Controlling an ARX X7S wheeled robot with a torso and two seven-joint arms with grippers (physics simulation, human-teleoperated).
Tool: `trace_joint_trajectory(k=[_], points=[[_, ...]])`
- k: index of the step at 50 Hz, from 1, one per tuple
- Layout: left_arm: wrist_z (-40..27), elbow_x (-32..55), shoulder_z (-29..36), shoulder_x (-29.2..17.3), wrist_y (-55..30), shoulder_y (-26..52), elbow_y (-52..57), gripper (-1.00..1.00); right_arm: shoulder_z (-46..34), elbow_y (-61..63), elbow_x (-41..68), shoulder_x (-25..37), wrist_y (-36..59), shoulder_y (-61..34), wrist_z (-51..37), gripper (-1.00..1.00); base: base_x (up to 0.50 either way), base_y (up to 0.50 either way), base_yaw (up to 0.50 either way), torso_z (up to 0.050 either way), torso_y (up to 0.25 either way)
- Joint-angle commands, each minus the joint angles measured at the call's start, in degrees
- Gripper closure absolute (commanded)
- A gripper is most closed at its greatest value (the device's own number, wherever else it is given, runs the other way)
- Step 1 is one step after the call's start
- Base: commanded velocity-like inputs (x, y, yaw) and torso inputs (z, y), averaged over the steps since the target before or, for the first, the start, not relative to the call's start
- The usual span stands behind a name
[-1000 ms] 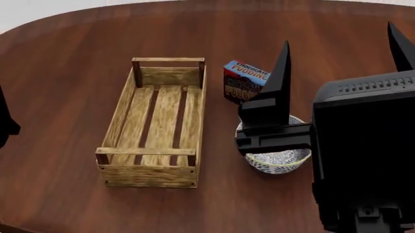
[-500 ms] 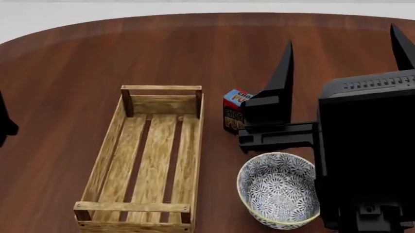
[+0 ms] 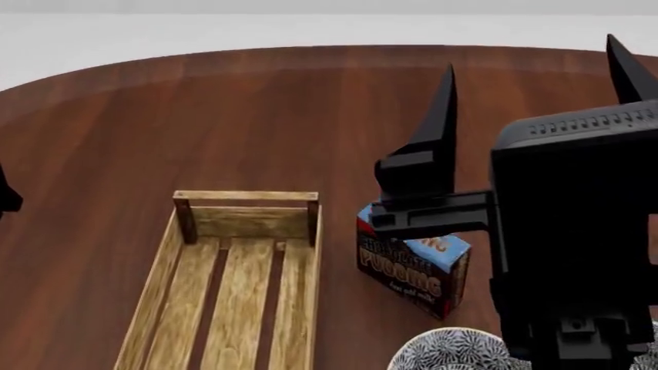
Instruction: Stack the left bowl on the right bowl and place them in the tray.
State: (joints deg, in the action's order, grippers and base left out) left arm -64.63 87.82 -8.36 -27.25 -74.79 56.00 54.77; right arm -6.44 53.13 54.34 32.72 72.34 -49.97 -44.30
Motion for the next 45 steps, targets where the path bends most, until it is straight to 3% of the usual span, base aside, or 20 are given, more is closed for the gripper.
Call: trace_joint_trajectory(k=[1,25,45], points=[[-1.0,1.1,0.2,-1.0,0.8,0.3,-0.1,-1.0,-0.6,-0.4,0.6,0.0,0.1,-0.7,-0.6,-1.0,0.44,0.06,0.0,0.0,0.0],[-6.8,7.2,0.5,-5.4,2.9,2.4,1.5,-1.0,1.6,0.4,6.4,0.6,1.7,-1.4,-2.7,-1.0,0.02,0.0,0.0,0.0,0.0],[-9.9,10.2,1.7,-7.4,4.3,4.1,1.1,-1.0,1.1,0.4,7.4,1.1,1.0,-1.4,-3.9,-1.0,0.0,0.0,0.0,0.0,-0.206]])
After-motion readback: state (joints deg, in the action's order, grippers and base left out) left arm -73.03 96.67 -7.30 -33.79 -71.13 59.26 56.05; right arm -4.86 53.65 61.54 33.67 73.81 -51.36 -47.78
